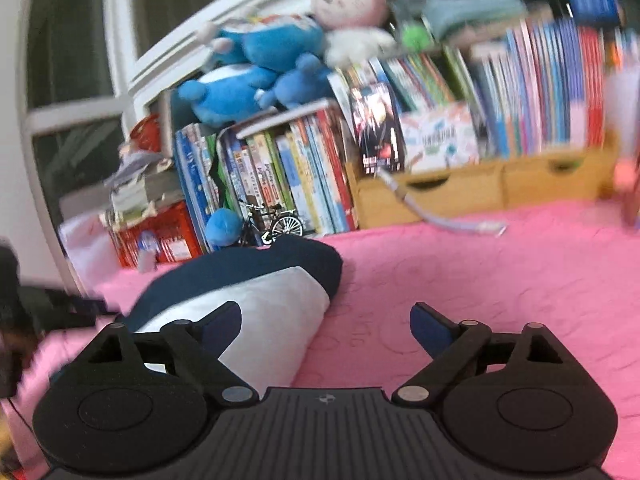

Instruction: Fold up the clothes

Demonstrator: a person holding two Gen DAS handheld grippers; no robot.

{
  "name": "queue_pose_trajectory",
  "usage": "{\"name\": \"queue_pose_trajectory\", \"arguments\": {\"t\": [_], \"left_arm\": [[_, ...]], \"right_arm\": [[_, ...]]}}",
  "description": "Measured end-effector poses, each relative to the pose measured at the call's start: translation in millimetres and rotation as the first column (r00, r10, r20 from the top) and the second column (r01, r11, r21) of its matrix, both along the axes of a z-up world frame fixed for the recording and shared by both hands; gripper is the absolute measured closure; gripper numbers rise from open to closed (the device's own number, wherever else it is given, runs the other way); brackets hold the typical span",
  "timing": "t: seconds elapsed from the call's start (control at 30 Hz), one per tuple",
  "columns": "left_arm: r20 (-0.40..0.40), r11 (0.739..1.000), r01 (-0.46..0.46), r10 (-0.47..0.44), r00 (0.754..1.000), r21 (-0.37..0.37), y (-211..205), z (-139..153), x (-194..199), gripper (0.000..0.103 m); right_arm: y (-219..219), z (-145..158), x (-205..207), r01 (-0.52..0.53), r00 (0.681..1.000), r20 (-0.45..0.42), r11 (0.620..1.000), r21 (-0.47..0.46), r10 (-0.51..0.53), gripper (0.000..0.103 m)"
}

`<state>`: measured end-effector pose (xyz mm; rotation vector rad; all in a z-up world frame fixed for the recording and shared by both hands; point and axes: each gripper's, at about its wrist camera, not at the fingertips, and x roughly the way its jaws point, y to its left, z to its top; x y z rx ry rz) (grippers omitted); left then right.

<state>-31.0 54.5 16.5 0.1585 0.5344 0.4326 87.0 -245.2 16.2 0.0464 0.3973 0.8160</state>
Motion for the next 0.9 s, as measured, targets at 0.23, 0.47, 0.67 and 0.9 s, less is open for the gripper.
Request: {"name": "queue_pose_trajectory", "arguments": {"t": [0.23,0.47,0.67,0.9], "left_arm": [[-0.061,0.997,0.070,-0.071,0.996,-0.017,-37,-37,0,0.058],[-0.070,0.999,-0.047,0.046,0.996,-0.007,-28,-48,-24,0.058],[-0.056,0.998,-0.049,0.047,0.997,-0.034,-27,-48,-33,0.058],[-0.043,0.997,-0.035,0.033,0.999,-0.064,-24,-46,-39,0.057]], "right_arm": [[15,6,-62,-0.026,0.995,0.096,0.997,-0.074,0.033,0.009],[20,-1,-76,-0.051,0.995,0.078,0.985,-0.167,0.065,0.009],[37,2,-85,-0.080,0.992,0.083,0.977,-0.197,0.098,0.009],[56,1,-99,-0.128,0.984,0.089,0.964,-0.235,0.153,0.009]]}}
